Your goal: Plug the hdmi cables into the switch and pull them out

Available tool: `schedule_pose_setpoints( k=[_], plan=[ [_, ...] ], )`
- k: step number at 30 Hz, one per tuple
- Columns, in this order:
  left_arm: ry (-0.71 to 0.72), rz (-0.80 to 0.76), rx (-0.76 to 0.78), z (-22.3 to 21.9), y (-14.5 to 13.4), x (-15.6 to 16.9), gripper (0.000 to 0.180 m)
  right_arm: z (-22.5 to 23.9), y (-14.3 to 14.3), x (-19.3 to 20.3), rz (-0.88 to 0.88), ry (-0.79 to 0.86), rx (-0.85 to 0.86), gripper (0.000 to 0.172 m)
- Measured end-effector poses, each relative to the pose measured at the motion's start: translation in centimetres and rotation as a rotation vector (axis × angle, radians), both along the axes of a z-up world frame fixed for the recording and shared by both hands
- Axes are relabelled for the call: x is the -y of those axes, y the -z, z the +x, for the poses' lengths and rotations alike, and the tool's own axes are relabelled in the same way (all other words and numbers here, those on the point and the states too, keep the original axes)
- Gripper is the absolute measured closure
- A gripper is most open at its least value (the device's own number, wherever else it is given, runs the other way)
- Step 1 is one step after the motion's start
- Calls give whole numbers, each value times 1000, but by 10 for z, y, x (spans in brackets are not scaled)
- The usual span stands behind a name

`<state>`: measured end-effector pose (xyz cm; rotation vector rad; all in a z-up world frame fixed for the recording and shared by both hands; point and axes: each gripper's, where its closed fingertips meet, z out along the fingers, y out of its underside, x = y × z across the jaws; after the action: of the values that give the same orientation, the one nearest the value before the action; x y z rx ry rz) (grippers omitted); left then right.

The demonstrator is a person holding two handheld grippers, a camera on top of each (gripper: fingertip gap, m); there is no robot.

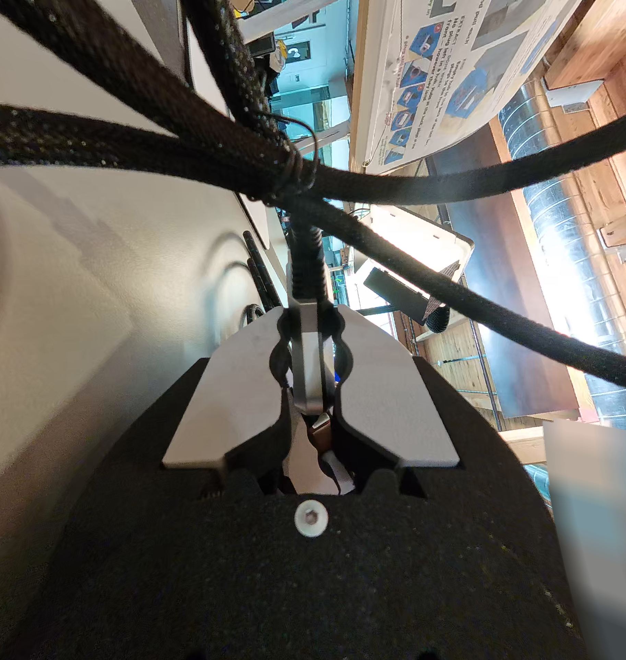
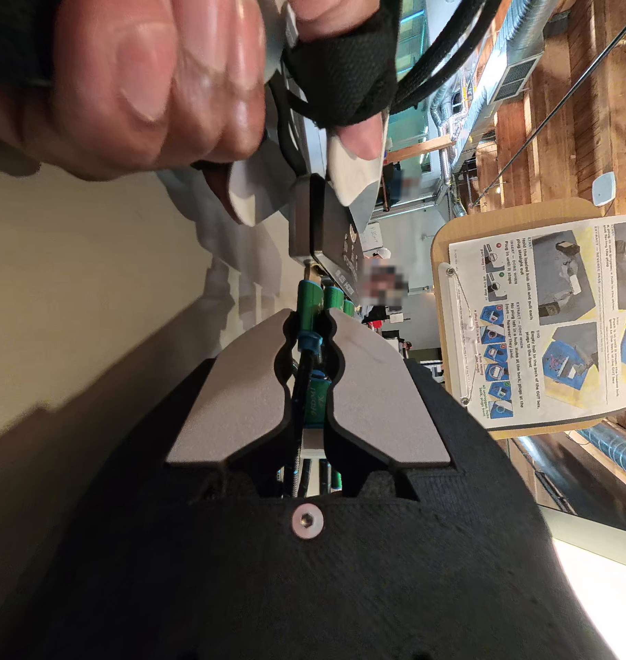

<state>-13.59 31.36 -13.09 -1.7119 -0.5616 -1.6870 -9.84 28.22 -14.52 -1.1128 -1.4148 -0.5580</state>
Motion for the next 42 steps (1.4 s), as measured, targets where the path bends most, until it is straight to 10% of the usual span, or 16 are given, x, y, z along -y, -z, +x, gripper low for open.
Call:
schedule_pose_setpoints(
  k=[42],
  plan=[
    [219, 57, -53, 28, -4, 15, 159, 14, -7, 15, -33, -251, 63, 157]
  ],
)
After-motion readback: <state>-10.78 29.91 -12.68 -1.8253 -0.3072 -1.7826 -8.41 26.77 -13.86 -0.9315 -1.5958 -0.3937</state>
